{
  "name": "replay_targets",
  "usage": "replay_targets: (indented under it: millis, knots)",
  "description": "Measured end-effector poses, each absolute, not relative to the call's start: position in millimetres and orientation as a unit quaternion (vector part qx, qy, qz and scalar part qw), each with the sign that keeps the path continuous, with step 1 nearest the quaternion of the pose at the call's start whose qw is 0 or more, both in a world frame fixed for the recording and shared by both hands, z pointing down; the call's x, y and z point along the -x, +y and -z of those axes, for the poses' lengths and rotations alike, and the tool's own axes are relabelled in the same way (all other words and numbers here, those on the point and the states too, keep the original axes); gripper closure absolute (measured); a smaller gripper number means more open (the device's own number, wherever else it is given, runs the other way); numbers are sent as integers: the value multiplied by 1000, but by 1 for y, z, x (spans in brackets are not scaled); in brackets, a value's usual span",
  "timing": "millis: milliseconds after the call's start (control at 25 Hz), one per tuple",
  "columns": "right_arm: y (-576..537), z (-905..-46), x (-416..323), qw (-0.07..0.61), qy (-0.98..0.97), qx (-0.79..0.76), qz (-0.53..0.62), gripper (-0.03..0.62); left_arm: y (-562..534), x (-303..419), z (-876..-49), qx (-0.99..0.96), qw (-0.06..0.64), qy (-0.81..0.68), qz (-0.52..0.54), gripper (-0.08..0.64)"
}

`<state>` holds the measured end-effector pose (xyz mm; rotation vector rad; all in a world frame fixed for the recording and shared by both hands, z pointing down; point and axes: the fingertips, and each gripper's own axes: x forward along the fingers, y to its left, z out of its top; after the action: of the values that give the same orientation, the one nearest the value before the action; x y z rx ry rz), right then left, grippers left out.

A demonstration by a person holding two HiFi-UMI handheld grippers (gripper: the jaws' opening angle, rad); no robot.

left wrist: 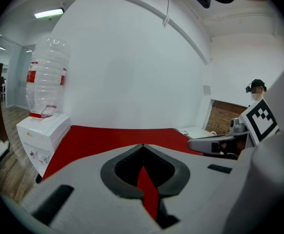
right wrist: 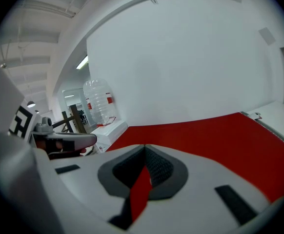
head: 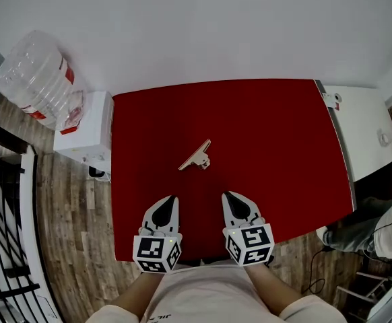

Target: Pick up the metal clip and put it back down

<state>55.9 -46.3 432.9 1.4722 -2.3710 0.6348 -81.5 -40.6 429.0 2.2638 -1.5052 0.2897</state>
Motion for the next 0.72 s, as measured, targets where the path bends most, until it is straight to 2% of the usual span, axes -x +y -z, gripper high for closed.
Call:
replay_targets:
  millis: [720]
  knots:
    - [-89,-507,-35,168,-804,-512,-252,588,-90,88,-507,-810,238,-524,-114,554]
